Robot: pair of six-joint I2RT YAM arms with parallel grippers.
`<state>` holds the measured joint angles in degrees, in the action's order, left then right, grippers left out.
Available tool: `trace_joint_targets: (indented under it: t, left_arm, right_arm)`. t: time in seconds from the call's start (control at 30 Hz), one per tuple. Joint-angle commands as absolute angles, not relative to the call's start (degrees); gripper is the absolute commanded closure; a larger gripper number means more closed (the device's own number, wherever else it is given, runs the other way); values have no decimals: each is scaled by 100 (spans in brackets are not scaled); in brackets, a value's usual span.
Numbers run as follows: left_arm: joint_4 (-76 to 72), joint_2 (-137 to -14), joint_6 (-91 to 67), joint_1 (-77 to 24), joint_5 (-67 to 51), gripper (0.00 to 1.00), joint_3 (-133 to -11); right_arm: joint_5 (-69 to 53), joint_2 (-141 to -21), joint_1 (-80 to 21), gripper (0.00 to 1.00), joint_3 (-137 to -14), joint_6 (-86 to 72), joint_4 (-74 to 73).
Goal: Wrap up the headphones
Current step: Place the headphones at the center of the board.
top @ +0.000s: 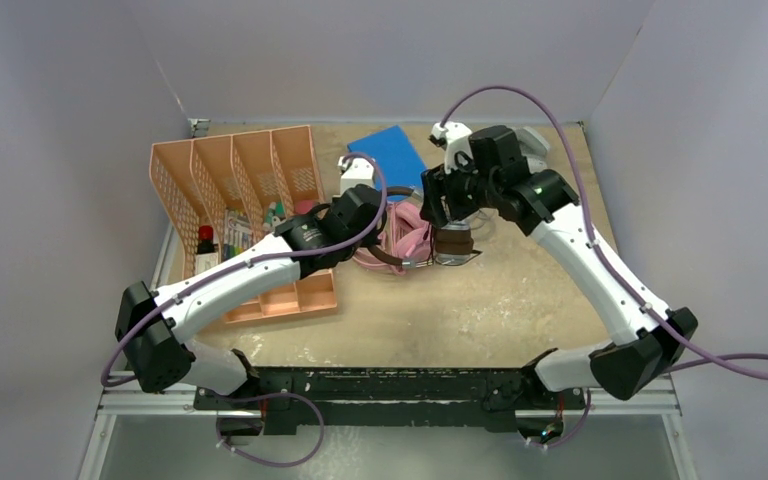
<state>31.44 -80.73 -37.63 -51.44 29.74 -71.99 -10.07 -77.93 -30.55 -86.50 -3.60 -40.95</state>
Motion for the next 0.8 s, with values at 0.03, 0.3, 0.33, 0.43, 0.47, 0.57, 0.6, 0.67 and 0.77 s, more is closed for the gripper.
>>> trace_joint_targets:
  t: [0.03,0.3,0.33,0.43,0.47,0.57,0.6,0.67,0.77]
  left_arm:
    - [2951,-7917,-3719,-5142,3004,100,-7445]
    - [3237,-8036,-3766,-5142,3100,100,-7550]
    - [3261,-8047,-3772,-5145,3084,100,-7538]
    - [3302,-8059,-3770,-5142,2982,100,-7441]
    - [3319,-8053,-3763,-5143,2930,100,-7394]
    - [3410,-8023,-3784,-5146,2819,100,-7222]
    - [3420,-7998,-3792,-5143,2792,100,-7145]
    - [3425,-7905,-3843,-5136,2759,100,-6966]
    - [3329,-7743,-3871,-5144,2602,100,-6629]
  right_arm:
    - [-307,-8042,-3399,40,-8916,231,-4535]
    - [183,-8108,-3698,50,-8927,380,-4705]
    - [91,-8112,-3711,49,-8949,393,-4710]
    - [-190,-8121,-3719,39,-9012,329,-4668]
    - [-271,-8114,-3720,34,-9042,240,-4630]
    - [-540,-8035,-3718,26,-9079,-35,-4457]
    - [-612,-8003,-3724,24,-9091,-168,-4413]
    - [-683,-7907,-3721,22,-9126,-351,-4374]
    - [-487,-7689,-3718,18,-9280,-531,-4499]
